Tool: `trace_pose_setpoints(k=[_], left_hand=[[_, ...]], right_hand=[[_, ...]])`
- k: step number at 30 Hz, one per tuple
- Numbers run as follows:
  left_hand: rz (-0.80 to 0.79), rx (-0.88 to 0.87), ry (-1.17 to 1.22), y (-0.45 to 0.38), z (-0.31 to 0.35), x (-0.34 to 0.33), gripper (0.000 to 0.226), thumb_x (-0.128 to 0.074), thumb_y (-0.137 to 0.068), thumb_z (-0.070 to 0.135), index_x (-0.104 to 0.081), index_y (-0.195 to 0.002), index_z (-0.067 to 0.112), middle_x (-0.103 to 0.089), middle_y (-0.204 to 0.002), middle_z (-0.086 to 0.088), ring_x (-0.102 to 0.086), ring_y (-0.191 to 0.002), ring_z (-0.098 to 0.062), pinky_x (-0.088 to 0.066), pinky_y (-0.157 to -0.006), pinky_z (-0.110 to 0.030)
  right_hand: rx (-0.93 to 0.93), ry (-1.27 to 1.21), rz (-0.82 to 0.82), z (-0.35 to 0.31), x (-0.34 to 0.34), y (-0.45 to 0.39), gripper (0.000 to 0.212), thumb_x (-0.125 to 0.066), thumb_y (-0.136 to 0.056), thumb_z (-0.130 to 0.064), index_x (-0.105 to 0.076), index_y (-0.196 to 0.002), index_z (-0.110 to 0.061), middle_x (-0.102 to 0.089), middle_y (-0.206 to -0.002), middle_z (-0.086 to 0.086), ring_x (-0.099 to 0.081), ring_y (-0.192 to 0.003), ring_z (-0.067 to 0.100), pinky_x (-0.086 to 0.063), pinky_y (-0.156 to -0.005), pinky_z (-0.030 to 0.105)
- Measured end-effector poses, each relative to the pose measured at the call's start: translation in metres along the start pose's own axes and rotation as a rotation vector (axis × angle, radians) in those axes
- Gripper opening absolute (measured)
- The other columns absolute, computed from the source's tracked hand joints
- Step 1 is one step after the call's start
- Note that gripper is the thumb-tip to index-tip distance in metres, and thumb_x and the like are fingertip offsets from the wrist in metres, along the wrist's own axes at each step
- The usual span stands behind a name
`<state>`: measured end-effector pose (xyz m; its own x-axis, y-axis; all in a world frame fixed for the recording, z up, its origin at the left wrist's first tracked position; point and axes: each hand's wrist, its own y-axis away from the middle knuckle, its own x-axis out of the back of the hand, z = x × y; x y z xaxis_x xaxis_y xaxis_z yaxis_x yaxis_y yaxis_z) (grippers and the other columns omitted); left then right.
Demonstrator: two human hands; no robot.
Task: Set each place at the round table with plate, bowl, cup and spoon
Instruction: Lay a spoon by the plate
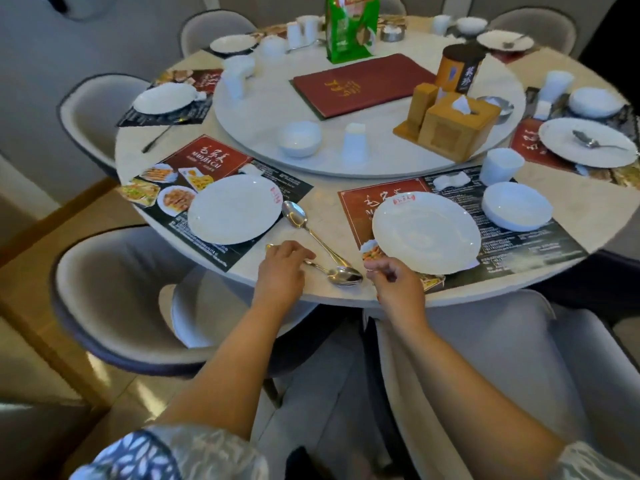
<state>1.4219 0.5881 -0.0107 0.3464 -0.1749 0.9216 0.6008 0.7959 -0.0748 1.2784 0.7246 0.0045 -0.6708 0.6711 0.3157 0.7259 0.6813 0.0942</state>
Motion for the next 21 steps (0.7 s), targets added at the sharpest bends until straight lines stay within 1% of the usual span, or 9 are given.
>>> trace_pose_setpoints(k=[3,4,8,10,12,14,16,18,21], left_hand=[[-0.068,-0.082,-0.035,-0.02,-0.009,0.001,0.027,-0.061,-0.087,0.013,-0.068,-0.109,0.026,-0.059,-0.118,0.002,-0.047,-0.114,-0.022,-0.04,-0.094,-0.032],[-0.09,-0.107,-0.031,-0.026,-0.012,0.002,0.022,-0.064,-0.086,0.016,-0.068,-0.106,0.025,-0.059,-0.114,0.001,-0.048,-0.111,-0.022,-0.042,-0.093,-0.032],[-0.303,-0.172,-0.058,-0.049,-0.015,0.011,0.012,-0.067,-0.086,0.02,-0.069,-0.097,0.02,-0.059,-0.106,-0.002,-0.051,-0.106,-0.022,-0.046,-0.089,-0.035],[-0.415,-0.14,0.005,-0.058,-0.012,0.019,0.01,-0.068,-0.085,0.017,-0.069,-0.095,0.017,-0.064,-0.102,-0.003,-0.058,-0.1,-0.022,-0.047,-0.084,-0.031],[-0.446,-0.059,0.094,-0.062,-0.008,0.027,0.009,-0.066,-0.087,0.018,-0.067,-0.096,0.015,-0.065,-0.097,-0.002,-0.059,-0.094,-0.02,-0.043,-0.078,-0.027],[-0.411,0.035,0.229,-0.061,-0.001,0.033,0.013,-0.063,-0.09,0.021,-0.065,-0.1,0.013,-0.063,-0.095,-0.002,-0.056,-0.091,-0.019,-0.039,-0.078,-0.027],[-0.366,0.162,0.51,-0.058,0.011,0.036,0.013,-0.064,-0.09,0.021,-0.065,-0.1,0.012,-0.062,-0.093,-0.001,-0.055,-0.091,-0.017,-0.04,-0.079,-0.028],[-0.365,0.286,0.793,-0.056,0.03,0.037,0.004,-0.067,-0.088,0.019,-0.065,-0.089,0.017,-0.064,-0.087,0.002,-0.056,-0.09,-0.016,-0.04,-0.081,-0.029],[-0.383,0.38,1.049,-0.059,0.062,0.036,0.006,-0.07,-0.085,0.016,-0.065,-0.082,0.016,-0.066,-0.08,0.002,-0.058,-0.083,-0.012,-0.038,-0.079,-0.027]], right_hand=[[-0.084,-0.024,0.07,0.001,-0.003,0.002,0.021,-0.056,-0.091,-0.009,-0.068,-0.085,-0.027,-0.066,-0.09,-0.011,-0.06,-0.091,0.008,-0.048,-0.08,0.024],[-0.103,-0.037,0.093,0.001,-0.004,0.002,0.022,-0.056,-0.09,-0.008,-0.068,-0.085,-0.026,-0.066,-0.09,-0.01,-0.061,-0.092,0.01,-0.049,-0.083,0.027],[-0.157,-0.048,0.194,0.004,-0.001,0.005,0.021,-0.055,-0.09,-0.007,-0.071,-0.088,-0.021,-0.068,-0.092,-0.009,-0.063,-0.096,0.014,-0.05,-0.084,0.027],[-0.179,-0.069,0.24,0.005,0.002,0.006,0.024,-0.055,-0.089,-0.007,-0.069,-0.084,-0.025,-0.069,-0.093,-0.005,-0.064,-0.096,0.017,-0.054,-0.086,0.034],[-0.213,-0.114,0.286,0.004,0.003,0.008,0.026,-0.054,-0.089,-0.006,-0.067,-0.08,-0.027,-0.07,-0.092,-0.001,-0.065,-0.094,0.018,-0.054,-0.088,0.041],[-0.244,-0.158,0.337,0.002,0.003,0.01,0.024,-0.056,-0.088,-0.005,-0.066,-0.079,-0.025,-0.069,-0.09,0.002,-0.066,-0.092,0.02,-0.055,-0.088,0.045],[-0.243,-0.176,0.346,0.0,0.0,0.01,0.021,-0.059,-0.087,-0.007,-0.066,-0.077,-0.025,-0.069,-0.088,0.002,-0.065,-0.091,0.022,-0.054,-0.088,0.045],[-0.227,-0.172,0.274,-0.008,-0.004,0.006,0.018,-0.063,-0.086,-0.011,-0.066,-0.076,-0.025,-0.07,-0.085,0.0,-0.065,-0.086,0.019,-0.055,-0.086,0.041],[-0.192,-0.198,0.155,-0.023,-0.012,-0.004,0.012,-0.064,-0.087,-0.013,-0.065,-0.08,-0.022,-0.072,-0.085,0.006,-0.066,-0.078,0.02,-0.055,-0.077,0.033]])
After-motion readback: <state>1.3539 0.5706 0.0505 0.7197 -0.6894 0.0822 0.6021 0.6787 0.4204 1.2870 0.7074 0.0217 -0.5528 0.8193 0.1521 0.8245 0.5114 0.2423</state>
